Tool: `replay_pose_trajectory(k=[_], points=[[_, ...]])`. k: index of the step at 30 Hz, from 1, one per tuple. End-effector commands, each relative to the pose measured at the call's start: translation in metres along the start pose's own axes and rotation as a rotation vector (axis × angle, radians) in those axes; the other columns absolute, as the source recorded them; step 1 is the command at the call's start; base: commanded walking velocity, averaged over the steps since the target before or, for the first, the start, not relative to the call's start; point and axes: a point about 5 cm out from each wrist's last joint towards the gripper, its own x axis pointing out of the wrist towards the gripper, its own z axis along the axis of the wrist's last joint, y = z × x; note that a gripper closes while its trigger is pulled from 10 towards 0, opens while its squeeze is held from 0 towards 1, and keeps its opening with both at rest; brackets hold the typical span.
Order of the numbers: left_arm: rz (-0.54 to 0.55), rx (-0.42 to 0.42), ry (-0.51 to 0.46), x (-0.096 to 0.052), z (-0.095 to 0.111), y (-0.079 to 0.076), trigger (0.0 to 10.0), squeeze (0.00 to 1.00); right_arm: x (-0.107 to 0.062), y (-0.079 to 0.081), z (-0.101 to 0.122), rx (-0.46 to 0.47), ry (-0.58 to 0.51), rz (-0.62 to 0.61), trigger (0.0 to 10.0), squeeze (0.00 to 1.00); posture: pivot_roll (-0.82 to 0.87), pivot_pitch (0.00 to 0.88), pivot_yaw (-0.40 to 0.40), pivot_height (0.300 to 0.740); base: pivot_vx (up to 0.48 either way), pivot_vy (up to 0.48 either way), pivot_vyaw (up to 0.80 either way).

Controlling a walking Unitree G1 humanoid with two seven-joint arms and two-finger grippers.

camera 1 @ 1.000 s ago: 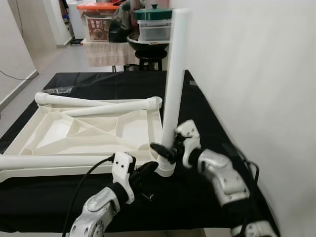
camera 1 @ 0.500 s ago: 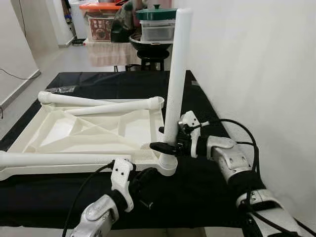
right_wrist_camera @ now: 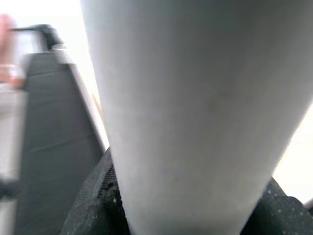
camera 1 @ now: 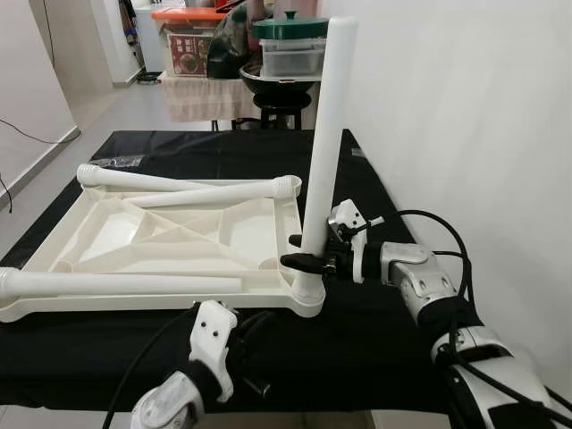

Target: Building children table

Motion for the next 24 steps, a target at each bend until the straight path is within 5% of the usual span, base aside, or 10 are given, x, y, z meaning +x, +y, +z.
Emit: replay_pose_trajectory(k=[1, 2, 3, 5, 7, 15, 16, 17, 18, 24], points=[[0.009, 0.020, 0.012, -0.006, 0.001, -0.002, 10.0, 0.00, -0.015, -0.007, -0.030, 0.013, 0.183, -0.194, 0.0, 0.00, 0.10, 0.002, -0.056, 0.740, 0.000, 0.000, 0.00], [0.013, 0.020, 0.011, -0.009, 0.001, -0.002, 10.0, 0.00, -0.013, 0.000, -0.038, 0.084, 0.172, -0.477, 0.0, 0.00, 0.09, 0.011, -0.060, 0.740, 0.000, 0.000, 0.00], [0.018, 0.020, 0.009, -0.010, 0.003, -0.001, 10.0, 0.00, -0.003, 0.038, -0.050, 0.190, 0.154, -0.578, 0.0, 0.00, 0.08, 0.028, -0.043, 0.740, 0.000, 0.000, 0.00], [0.018, 0.020, 0.009, -0.010, 0.003, -0.001, 10.0, 0.00, -0.003, 0.038, -0.050, 0.190, 0.154, -0.578, 0.0, 0.00, 0.08, 0.028, -0.043, 0.740, 0.000, 0.000, 0.00], [0.023, 0.020, 0.008, -0.010, 0.003, 0.001, 10.0, 0.00, 0.006, 0.096, -0.050, 0.280, 0.137, -0.590, 0.0, 0.00, 0.04, 0.018, 0.001, 0.740, 0.000, 0.000, 0.00], [0.015, 0.003, 0.016, -0.005, 0.003, 0.004, 10.0, 0.00, 0.008, 0.073, -0.040, 0.185, 0.126, -0.644, 0.0, 0.00, 0.06, 0.011, -0.011, 0.740, 0.000, 0.000, 0.00], [0.020, 0.005, 0.017, -0.005, 0.003, 0.004, 10.0, 0.00, 0.010, 0.078, -0.036, 0.192, 0.125, -0.636, 10.0, 0.00, 0.08, 0.008, -0.012, 0.740, 0.000, 0.000, 0.00], [0.022, 0.005, 0.018, -0.006, 0.003, 0.005, 10.0, 0.00, 0.010, 0.083, -0.033, 0.198, 0.121, -0.632, 10.0, 0.00, 0.08, 0.008, -0.012, 0.740, 0.000, 0.000, 0.00], [0.024, 0.005, 0.019, -0.005, 0.003, 0.006, 10.0, 0.00, 0.012, 0.086, -0.030, 0.213, 0.104, -0.602, 10.0, 1.00, 0.08, 0.007, -0.010, 0.740, 0.000, 0.000, 0.00], [0.013, 0.010, 0.017, 0.000, 0.005, 0.006, 10.0, 0.00, 0.015, 0.078, 0.000, 0.112, -0.062, -0.380, 10.0, 1.00, 0.07, 0.002, -0.002, 0.740, 0.000, 0.000, 0.00]])
